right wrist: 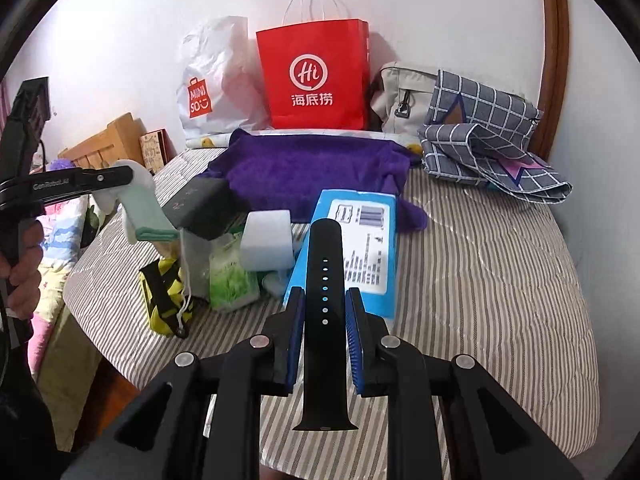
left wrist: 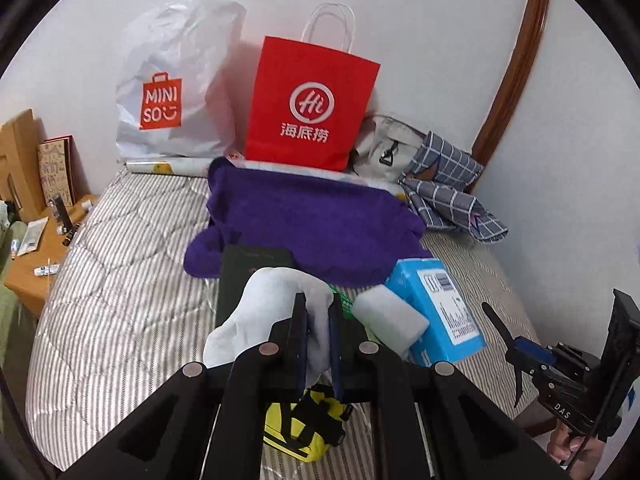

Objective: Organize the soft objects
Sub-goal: 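Lift the white glove with the left gripper and carry it onto the purple towel, then open the left gripper to drop the glove on the purple towel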

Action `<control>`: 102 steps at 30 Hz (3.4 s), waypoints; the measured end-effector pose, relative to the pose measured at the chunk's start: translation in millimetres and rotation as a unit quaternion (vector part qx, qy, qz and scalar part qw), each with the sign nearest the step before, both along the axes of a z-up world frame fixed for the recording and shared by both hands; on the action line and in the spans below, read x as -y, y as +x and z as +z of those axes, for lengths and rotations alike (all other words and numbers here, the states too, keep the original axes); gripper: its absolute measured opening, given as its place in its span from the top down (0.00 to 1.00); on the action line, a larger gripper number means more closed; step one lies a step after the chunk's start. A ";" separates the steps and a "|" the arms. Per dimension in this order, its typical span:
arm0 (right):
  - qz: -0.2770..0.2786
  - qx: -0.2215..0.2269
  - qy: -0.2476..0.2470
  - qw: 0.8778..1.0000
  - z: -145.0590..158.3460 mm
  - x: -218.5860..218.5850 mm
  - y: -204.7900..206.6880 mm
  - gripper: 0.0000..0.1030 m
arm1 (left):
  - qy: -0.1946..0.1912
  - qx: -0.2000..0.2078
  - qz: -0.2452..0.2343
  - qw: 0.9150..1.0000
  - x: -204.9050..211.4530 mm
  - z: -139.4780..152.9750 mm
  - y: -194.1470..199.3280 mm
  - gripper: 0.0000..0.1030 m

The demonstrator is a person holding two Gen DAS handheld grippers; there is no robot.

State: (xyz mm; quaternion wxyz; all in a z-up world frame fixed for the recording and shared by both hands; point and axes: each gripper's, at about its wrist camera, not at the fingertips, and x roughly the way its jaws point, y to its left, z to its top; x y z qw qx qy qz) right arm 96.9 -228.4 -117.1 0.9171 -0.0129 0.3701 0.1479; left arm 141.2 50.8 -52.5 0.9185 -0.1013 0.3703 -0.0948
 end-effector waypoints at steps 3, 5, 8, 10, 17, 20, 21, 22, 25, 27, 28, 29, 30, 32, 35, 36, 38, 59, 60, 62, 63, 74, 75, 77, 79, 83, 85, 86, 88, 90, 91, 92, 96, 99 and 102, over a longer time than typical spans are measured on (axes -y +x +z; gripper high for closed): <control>-0.003 0.004 -0.002 1.000 5.1 0.1 7.1 0.80 | 0.000 0.004 0.009 1.000 -5.8 3.9 1.5 0.91; -0.007 0.004 -0.002 1.000 8.1 0.1 13.0 0.80 | -0.006 0.001 0.017 1.000 -10.9 5.4 4.3 0.91; -0.017 0.004 0.002 1.000 13.5 0.5 23.0 0.80 | -0.003 0.003 0.023 1.000 -15.4 8.2 9.7 0.91; -0.019 0.009 0.005 1.000 18.2 1.0 30.1 0.80 | -0.002 0.003 0.025 1.000 -16.6 9.5 13.9 0.91; -0.021 0.014 0.011 1.000 31.2 -5.2 58.3 0.80 | -0.007 0.003 0.029 1.000 -20.8 14.5 35.8 0.91; -0.023 0.016 0.014 1.000 35.8 -7.0 70.8 0.80 | -0.004 0.008 0.030 1.000 -20.7 18.9 43.7 0.91; -0.023 0.017 0.014 0.999 37.5 -7.4 74.7 0.80 | -0.003 0.010 0.030 0.999 -21.0 20.6 46.5 0.91; -0.022 0.019 0.015 0.999 39.8 -8.1 79.6 0.80 | -0.003 0.011 0.031 0.999 -21.1 21.8 48.4 0.91; -0.019 0.023 0.015 0.999 45.4 -10.4 91.1 0.80 | -0.003 0.013 0.035 0.999 -22.3 26.0 57.8 0.91; -0.016 0.028 0.017 0.999 50.0 -11.7 98.0 0.80 | -0.002 0.016 0.037 0.999 -21.8 29.1 65.7 0.91; -0.014 0.029 0.018 0.999 51.8 -12.2 102.4 0.80 | -0.001 0.017 0.038 0.999 -21.5 30.1 68.9 0.91; -0.013 0.028 0.018 0.999 53.0 -12.6 105.6 0.80 | 0.000 0.019 0.040 0.999 -21.2 31.4 72.7 0.91; -0.014 0.028 0.018 0.999 54.1 -12.8 109.8 0.80 | 0.001 0.020 0.040 0.999 -20.7 32.2 75.7 0.91; -0.015 0.026 0.018 0.999 56.3 -13.5 118.7 0.80 | 0.004 0.020 0.042 0.999 -20.2 33.6 83.9 0.91; -0.016 0.021 0.021 0.999 58.9 -13.7 135.1 0.80 | 0.007 0.020 0.043 0.999 -19.8 34.1 96.9 0.91; -0.015 0.020 0.021 0.999 59.5 -13.9 139.6 0.80 | 0.008 0.021 0.044 0.999 -19.4 34.3 100.3 0.91; -0.014 0.022 0.019 0.999 61.4 -14.1 148.4 0.80 | 0.013 0.021 0.052 0.998 -19.2 34.6 110.0 0.91; 0.006 0.024 0.019 1.000 57.2 -22.6 257.9 0.80 | 0.033 -0.002 0.038 0.999 -4.4 16.0 221.4 0.91; 0.008 0.018 0.020 1.000 51.9 -23.1 263.5 0.80 | 0.034 -0.008 0.037 0.999 -3.7 10.8 226.9 0.91; 0.009 0.007 0.018 1.000 41.8 -24.4 274.7 0.80 | 0.036 -0.021 0.034 0.999 -2.5 1.2 238.3 0.91; 0.008 0.002 0.017 1.000 36.8 -24.8 280.5 0.80 | 0.037 -0.025 0.034 0.998 -2.5 -2.5 243.3 0.91; 0.023 -0.056 0.011 0.998 -15.9 -29.9 312.4 0.80 | 0.024 -0.082 0.045 0.995 -12.6 -45.6 285.0 0.91; 0.025 -0.063 0.011 0.998 -21.4 -30.4 314.1 0.80 | 0.023 -0.086 0.044 0.995 -13.1 -49.3 285.6 0.91; 0.026 -0.075 0.012 0.997 -30.3 -30.9 317.7 0.80 | 0.022 -0.094 0.044 0.994 -13.4 -55.4 287.1 0.91; 0.023 -0.081 0.010 0.996 -36.3 -31.7 321.7 0.80 | 0.020 -0.099 0.040 0.994 -12.2 -60.6 290.0 0.91; 0.021 -0.090 -0.001 0.996 -44.8 -33.7 328.4 0.80 | 0.016 -0.109 0.028 0.994 -8.0 -70.9 293.7 0.91; 0.022 -0.100 -0.005 0.995 -51.7 -34.4 331.8 0.80 | 0.009 -0.115 0.022 0.993 -6.8 -75.1 296.2 0.90; 0.021 -0.103 -0.006 0.994 -54.7 -34.0 333.8 0.80 | 0.006 -0.118 0.020 0.993 -6.4 -77.4 297.4 0.90; 0.020 -0.110 -0.006 0.994 -61.2 -33.8 337.9 0.80 | 0.005 -0.125 0.013 0.992 -5.1 -81.0 299.8 0.90; 0.019 -0.114 -0.005 0.993 -65.2 -34.6 340.9 0.80 | 0.006 -0.130 0.012 0.991 -3.4 -84.0 301.1 0.90; 0.019 -0.116 -0.005 0.993 -66.8 -35.1 341.4 0.80 | 0.005 -0.130 0.013 0.991 -3.5 -84.4 301.3 0.90; 0.020 -0.116 -0.006 0.993 -67.1 -35.0 340.8 0.80 | 0.003 -0.131 0.011 0.991 -3.0 -84.9 301.5 0.89; 0.020 -0.112 0.000 0.993 -65.1 -34.3 340.0 0.66 | 0.003 -0.143 0.007 0.990 -0.7 -85.5 302.9 0.56; 0.022 -0.091 -0.004 0.996 -57.2 -37.3 335.3 0.50 | 0.013 -0.132 0.007 0.991 0.8 -80.4 302.1 0.48; 0.023 -0.075 -0.009 0.997 -48.5 -40.2 326.9 0.45 | 0.004 -0.129 0.001 0.992 0.2 -75.5 301.0 0.38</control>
